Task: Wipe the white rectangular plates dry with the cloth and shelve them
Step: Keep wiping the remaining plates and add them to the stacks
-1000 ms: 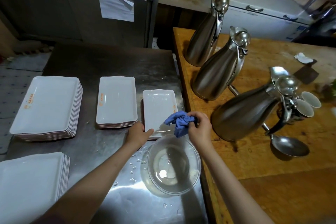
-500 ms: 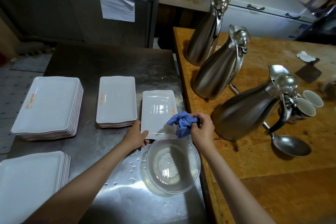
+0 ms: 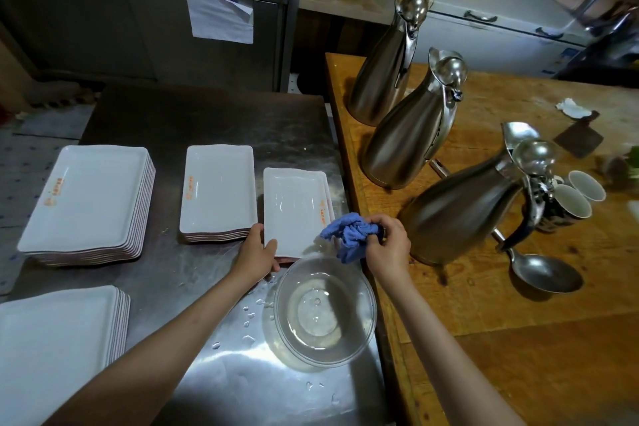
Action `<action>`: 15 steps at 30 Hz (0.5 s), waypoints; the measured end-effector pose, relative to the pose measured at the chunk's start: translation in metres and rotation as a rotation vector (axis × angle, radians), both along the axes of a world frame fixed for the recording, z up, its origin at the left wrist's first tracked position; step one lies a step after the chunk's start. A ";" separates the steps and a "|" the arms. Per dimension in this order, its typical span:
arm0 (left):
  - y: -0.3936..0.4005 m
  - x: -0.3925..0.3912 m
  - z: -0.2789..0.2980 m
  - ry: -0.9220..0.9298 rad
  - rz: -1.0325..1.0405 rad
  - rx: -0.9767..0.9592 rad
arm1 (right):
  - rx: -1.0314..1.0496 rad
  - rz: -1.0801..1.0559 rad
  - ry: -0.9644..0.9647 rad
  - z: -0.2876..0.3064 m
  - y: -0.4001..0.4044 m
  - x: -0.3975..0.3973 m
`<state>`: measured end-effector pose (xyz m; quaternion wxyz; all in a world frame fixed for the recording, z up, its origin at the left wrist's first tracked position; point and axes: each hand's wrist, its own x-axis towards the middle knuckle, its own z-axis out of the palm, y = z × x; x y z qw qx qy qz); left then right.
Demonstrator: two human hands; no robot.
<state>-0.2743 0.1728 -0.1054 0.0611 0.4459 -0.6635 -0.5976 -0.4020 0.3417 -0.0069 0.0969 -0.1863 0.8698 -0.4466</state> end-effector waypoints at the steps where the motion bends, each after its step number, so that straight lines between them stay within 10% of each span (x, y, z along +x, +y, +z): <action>1: 0.001 -0.002 0.003 0.012 0.004 -0.003 | -0.001 -0.001 -0.002 0.001 0.001 0.000; 15: -0.003 0.002 0.036 0.184 0.008 0.073 | -0.018 -0.027 -0.016 0.007 0.010 -0.001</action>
